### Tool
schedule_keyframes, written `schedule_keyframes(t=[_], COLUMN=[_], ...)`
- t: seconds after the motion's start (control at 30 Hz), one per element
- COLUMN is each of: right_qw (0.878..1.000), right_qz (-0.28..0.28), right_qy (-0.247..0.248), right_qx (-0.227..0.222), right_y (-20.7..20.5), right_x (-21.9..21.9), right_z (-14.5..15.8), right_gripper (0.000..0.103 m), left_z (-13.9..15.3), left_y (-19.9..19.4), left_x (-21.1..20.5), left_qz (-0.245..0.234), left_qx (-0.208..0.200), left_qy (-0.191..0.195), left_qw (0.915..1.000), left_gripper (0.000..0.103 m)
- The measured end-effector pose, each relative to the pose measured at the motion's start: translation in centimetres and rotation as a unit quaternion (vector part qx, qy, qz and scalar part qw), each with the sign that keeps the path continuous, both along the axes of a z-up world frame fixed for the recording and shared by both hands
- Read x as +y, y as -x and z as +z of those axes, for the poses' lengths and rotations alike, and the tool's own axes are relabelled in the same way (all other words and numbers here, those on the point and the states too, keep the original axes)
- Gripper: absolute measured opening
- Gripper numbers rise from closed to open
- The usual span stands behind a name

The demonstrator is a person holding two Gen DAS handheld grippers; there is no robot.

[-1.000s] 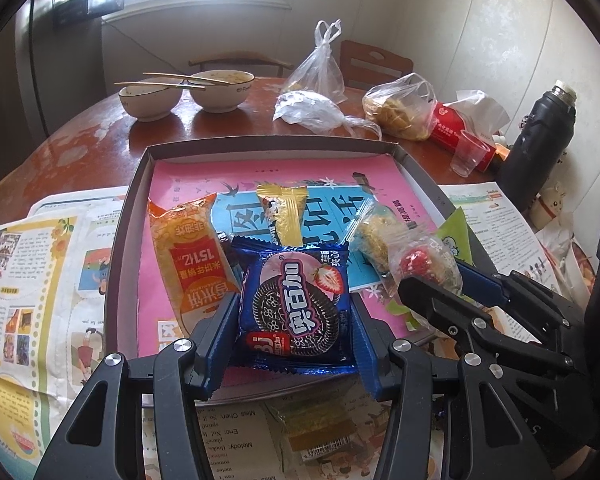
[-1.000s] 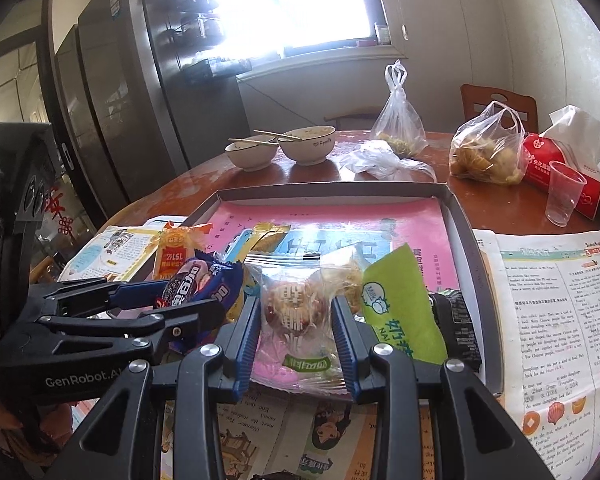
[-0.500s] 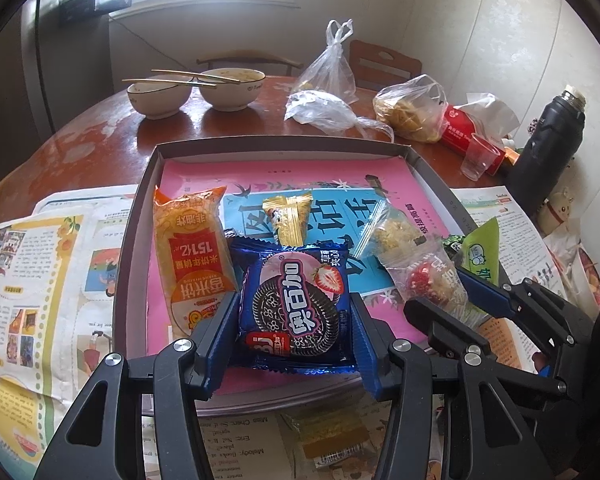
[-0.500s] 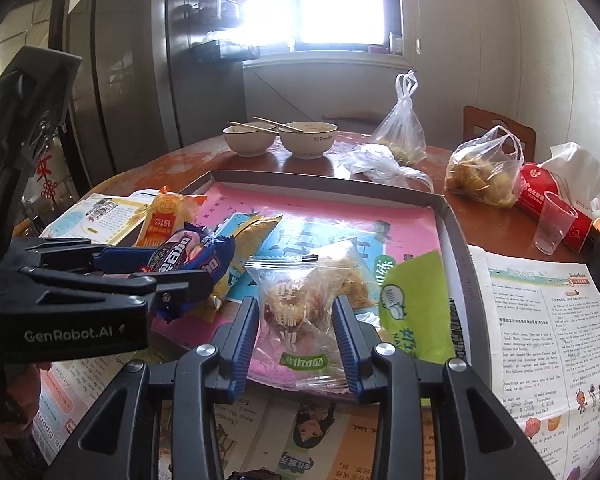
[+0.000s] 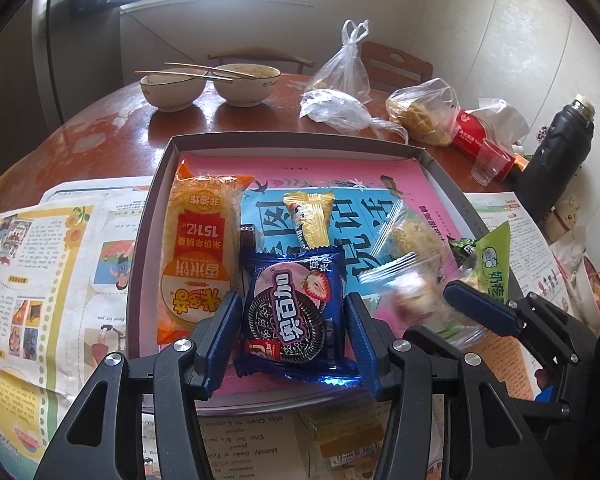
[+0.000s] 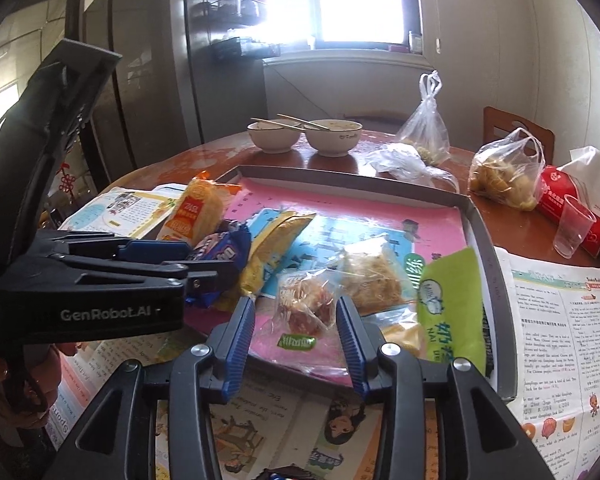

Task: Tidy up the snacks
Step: 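Lower both packs into the tray and open both grippers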

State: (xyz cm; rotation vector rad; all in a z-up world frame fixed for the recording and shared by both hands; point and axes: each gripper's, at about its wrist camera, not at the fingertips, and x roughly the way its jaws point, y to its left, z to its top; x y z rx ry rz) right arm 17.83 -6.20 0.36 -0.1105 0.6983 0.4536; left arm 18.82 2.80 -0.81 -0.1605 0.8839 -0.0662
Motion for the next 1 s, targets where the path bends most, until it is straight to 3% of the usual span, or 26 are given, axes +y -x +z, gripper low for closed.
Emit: schedule_keyframes(t=[0.27, 1.0], right_qw=[1.000, 1.000], right_qz=[0.020, 0.002], right_qy=[0.007, 0.002], right_qx=[0.008, 0.008], right_y=[0.3, 0.2], right_x=[1.0, -0.4], right_z=[-0.3, 0.6], right_gripper=[0.044, 0.048], left_z=[0.1, 0.1], left_y=[0.3, 0.9], left_x=[0.4, 0.4], left_qz=[0.004, -0.001], left_qx=[0.001, 0.006], left_qy=[0.002, -0.003], left_qw=[1.0000, 1.0000], left_gripper=[0.054, 0.055])
